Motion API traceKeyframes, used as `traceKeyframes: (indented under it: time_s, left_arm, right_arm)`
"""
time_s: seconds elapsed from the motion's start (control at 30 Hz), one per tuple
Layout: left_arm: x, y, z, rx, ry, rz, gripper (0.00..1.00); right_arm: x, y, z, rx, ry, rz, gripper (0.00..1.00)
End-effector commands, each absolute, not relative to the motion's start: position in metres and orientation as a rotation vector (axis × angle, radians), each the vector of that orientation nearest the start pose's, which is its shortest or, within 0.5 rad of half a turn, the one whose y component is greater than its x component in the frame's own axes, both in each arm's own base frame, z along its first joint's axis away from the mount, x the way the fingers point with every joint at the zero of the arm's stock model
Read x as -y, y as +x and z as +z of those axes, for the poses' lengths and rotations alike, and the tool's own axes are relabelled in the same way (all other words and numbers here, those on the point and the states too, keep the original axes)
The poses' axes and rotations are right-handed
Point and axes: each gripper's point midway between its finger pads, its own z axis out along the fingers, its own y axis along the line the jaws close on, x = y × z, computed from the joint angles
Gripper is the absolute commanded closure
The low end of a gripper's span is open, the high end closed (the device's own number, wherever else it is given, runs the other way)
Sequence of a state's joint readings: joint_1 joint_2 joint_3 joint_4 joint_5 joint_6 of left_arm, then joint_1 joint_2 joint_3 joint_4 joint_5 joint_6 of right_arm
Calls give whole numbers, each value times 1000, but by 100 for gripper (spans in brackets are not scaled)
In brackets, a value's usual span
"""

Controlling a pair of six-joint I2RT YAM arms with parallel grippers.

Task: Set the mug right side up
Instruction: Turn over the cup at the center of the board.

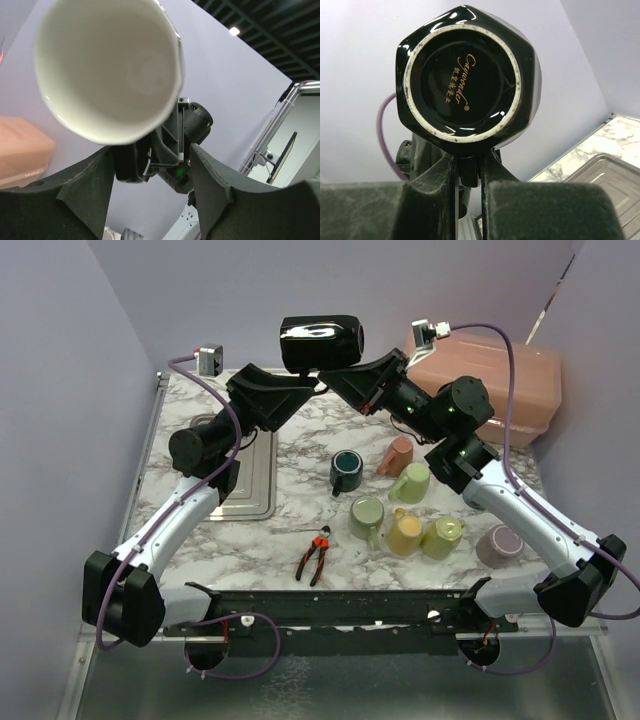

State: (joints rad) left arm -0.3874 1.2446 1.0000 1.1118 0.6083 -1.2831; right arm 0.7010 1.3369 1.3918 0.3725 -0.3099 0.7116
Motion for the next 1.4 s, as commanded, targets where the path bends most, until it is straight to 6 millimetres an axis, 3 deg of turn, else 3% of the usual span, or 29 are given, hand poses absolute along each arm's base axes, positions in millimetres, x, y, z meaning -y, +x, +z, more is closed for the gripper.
traceKeyframes:
  time_s: [0.0,0.57,0.97,1.07,1.17,1.37]
  left_arm:
    - [231,250,517,-879,157,-1816,41]
    - [240,242,511,-908,240,-1814,60]
    - [252,253,498,-998,241,-1788,61]
    - [251,252,500,-987,248,-1777,73]
    - [251,253,500,-985,252,-1765,100]
    - [251,261,498,-1011,247,-1741,100]
  right_arm:
    - [-319,244,550,-1078,-316,1511,99]
    - [-327,243,543,-1070,-344,1559,99]
    - [-338,240,531,-1077,-414,1582,99]
    - [-339,242,527,-1093,-419,1579,99]
    - [-340,244,522,-1109,-419,1562,99]
    - [-335,259,507,-1176,-354,1478,98]
